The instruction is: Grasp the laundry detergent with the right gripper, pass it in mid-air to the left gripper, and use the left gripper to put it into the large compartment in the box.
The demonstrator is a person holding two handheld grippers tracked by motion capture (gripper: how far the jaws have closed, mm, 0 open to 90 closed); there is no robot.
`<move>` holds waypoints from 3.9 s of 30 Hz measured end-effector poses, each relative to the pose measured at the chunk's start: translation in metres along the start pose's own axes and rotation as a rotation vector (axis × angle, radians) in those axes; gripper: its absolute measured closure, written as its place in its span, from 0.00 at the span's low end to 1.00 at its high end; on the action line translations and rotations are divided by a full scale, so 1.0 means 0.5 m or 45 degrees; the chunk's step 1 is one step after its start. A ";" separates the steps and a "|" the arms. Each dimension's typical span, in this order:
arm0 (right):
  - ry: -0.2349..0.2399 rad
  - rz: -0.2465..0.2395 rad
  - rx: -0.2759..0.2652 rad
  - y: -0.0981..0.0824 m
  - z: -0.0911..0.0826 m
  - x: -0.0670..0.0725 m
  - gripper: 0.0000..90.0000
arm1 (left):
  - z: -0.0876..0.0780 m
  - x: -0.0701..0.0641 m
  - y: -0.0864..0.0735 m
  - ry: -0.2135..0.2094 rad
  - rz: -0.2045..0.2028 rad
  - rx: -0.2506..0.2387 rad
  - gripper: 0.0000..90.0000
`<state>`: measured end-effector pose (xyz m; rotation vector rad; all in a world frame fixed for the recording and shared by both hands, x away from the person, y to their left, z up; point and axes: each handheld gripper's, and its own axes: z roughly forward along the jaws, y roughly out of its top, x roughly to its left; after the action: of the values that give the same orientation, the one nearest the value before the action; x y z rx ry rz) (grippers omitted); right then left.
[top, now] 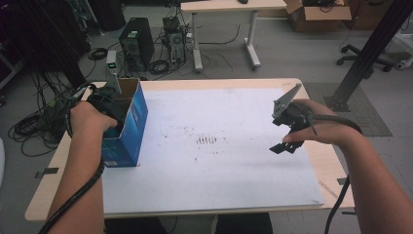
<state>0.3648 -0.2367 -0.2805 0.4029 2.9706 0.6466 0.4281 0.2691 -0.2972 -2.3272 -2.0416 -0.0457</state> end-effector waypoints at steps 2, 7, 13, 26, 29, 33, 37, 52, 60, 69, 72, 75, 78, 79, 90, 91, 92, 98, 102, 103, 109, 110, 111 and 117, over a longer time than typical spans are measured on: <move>-0.001 0.002 0.000 -0.001 0.000 0.000 0.04 | -0.002 0.000 0.000 0.000 -0.004 -0.001 0.39; -0.001 0.005 -0.003 -0.005 0.000 -0.001 0.04 | -0.006 -0.004 -0.001 0.005 -0.003 0.000 0.37; -0.003 0.007 -0.008 -0.010 -0.001 -0.001 0.04 | -0.015 -0.008 -0.005 0.006 -0.009 -0.003 0.34; -0.003 -0.001 -0.034 -0.012 0.001 0.000 0.04 | -0.056 -0.020 -0.015 0.054 -0.004 -0.016 0.32; -0.007 0.001 -0.036 -0.013 -0.002 0.001 0.04 | -0.074 -0.023 -0.019 0.055 -0.001 -0.037 0.31; -0.009 0.001 -0.038 -0.014 -0.005 0.002 0.04 | -0.102 -0.033 -0.024 0.056 0.014 -0.073 0.29; -0.010 0.001 -0.040 -0.015 -0.007 0.004 0.04 | -0.130 -0.043 -0.029 0.073 0.043 -0.096 0.27; -0.022 0.003 -0.035 -0.016 -0.021 0.008 0.04 | -0.191 -0.051 -0.042 0.127 0.063 -0.143 0.13; -0.025 0.010 -0.035 -0.021 -0.026 0.010 0.04 | -0.222 -0.081 -0.045 0.147 0.152 -0.143 0.05; -0.023 0.001 -0.039 -0.023 -0.033 0.012 0.04 | -0.244 -0.139 -0.041 0.118 0.377 -0.106 0.00; -0.025 0.003 -0.034 -0.024 -0.037 0.012 0.04 | -0.248 -0.158 -0.037 0.104 0.466 -0.087 0.00; -0.031 0.004 -0.034 -0.026 -0.042 0.012 0.04 | -0.249 -0.170 -0.032 0.092 0.517 -0.037 0.00; -0.037 0.005 -0.034 -0.028 -0.047 0.013 0.04 | -0.248 -0.184 -0.028 0.070 0.591 -0.021 0.00; -0.038 0.004 -0.037 -0.028 -0.048 0.014 0.04 | -0.247 -0.190 -0.027 0.066 0.628 -0.018 0.00; -0.040 -0.012 -0.022 -0.020 -0.059 0.023 0.05 | -0.215 -0.243 -0.011 0.125 0.964 -0.050 0.00; -0.040 -0.016 -0.019 -0.019 -0.059 0.023 0.04 | -0.215 -0.246 -0.010 0.126 0.992 -0.053 0.00; -0.041 -0.015 -0.015 -0.018 -0.060 0.024 0.04 | -0.214 -0.249 -0.010 0.113 1.003 -0.062 0.00; -0.029 -0.029 0.010 -0.014 -0.056 0.026 0.04 | -0.212 -0.268 -0.008 0.064 1.126 -0.080 0.00; -0.025 -0.041 0.032 -0.011 -0.053 0.030 0.04 | -0.213 -0.288 -0.013 0.045 1.271 -0.104 0.00; -0.024 -0.045 0.040 -0.010 -0.052 0.031 0.04 | -0.214 -0.295 -0.015 0.036 1.322 -0.102 0.00; -0.015 -0.059 0.080 -0.002 -0.051 0.032 0.04 | -0.212 -0.323 -0.024 -0.001 1.513 -0.101 0.00; -0.013 -0.060 0.082 -0.001 -0.050 0.032 0.04 | -0.210 -0.327 -0.024 -0.017 1.538 -0.092 0.00; -0.009 -0.063 0.086 0.000 -0.050 0.031 0.05 | -0.208 -0.331 -0.026 -0.018 1.565 -0.095 0.00; -0.005 -0.080 0.105 0.005 -0.046 0.022 0.04 | -0.201 -0.355 -0.034 -0.071 1.666 -0.088 0.00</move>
<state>0.3516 -0.2407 -0.2587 0.3140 2.9997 0.5184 0.3889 0.0903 -0.2058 -3.1635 -0.2072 0.0011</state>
